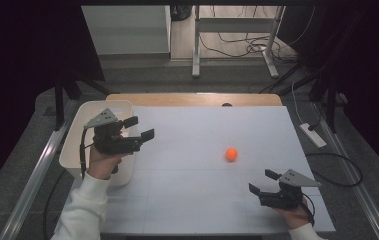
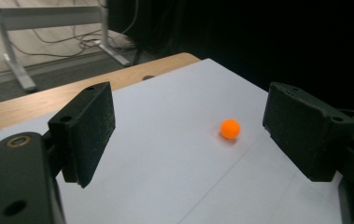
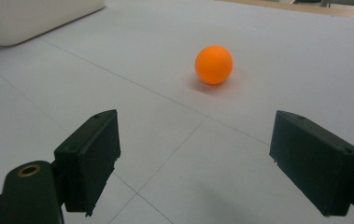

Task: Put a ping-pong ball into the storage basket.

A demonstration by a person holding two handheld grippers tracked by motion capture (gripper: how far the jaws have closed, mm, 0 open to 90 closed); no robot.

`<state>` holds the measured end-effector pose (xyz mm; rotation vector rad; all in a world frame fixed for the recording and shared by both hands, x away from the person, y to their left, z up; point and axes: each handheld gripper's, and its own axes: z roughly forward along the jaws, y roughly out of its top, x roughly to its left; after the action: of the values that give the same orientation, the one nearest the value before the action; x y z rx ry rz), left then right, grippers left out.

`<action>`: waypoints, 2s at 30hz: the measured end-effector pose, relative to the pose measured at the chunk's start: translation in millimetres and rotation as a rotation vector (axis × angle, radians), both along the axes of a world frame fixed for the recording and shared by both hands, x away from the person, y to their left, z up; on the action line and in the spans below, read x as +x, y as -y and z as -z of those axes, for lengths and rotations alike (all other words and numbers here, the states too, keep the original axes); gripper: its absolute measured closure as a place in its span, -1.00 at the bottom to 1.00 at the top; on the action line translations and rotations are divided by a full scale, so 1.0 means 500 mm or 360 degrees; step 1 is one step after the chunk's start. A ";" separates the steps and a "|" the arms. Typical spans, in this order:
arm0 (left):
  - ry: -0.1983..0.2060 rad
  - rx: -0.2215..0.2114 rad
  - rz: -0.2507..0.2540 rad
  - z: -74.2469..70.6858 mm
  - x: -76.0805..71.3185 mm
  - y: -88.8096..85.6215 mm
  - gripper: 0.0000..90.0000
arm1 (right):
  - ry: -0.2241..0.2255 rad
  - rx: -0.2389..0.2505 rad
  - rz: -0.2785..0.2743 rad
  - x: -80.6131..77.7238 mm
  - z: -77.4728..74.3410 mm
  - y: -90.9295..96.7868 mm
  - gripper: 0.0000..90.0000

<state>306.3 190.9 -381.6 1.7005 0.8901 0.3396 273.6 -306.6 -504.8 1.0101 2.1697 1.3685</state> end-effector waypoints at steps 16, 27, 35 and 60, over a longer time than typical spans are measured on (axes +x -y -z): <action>-0.0018 0.0029 0.0103 0.009 0.002 0.053 -0.60 | 0.0002 -0.0004 -0.0001 0.000 0.000 0.000 -0.64; -0.0024 0.0051 0.0124 0.018 0.003 0.074 -0.60 | 0.0002 -0.0004 0.0000 0.001 0.001 -0.001 -0.64; -0.0042 0.0063 0.0168 0.031 0.007 0.094 -0.60 | -0.0002 0.0002 0.0011 -0.002 0.001 0.001 -0.64; -0.0114 0.0122 0.0244 0.065 0.014 0.153 -0.60 | 0.0008 -0.0003 0.0006 -0.002 0.000 0.000 -0.64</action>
<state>313.5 114.5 -414.0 1.8493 0.8014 0.2128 272.5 -306.7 -504.6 1.0089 2.1641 1.3651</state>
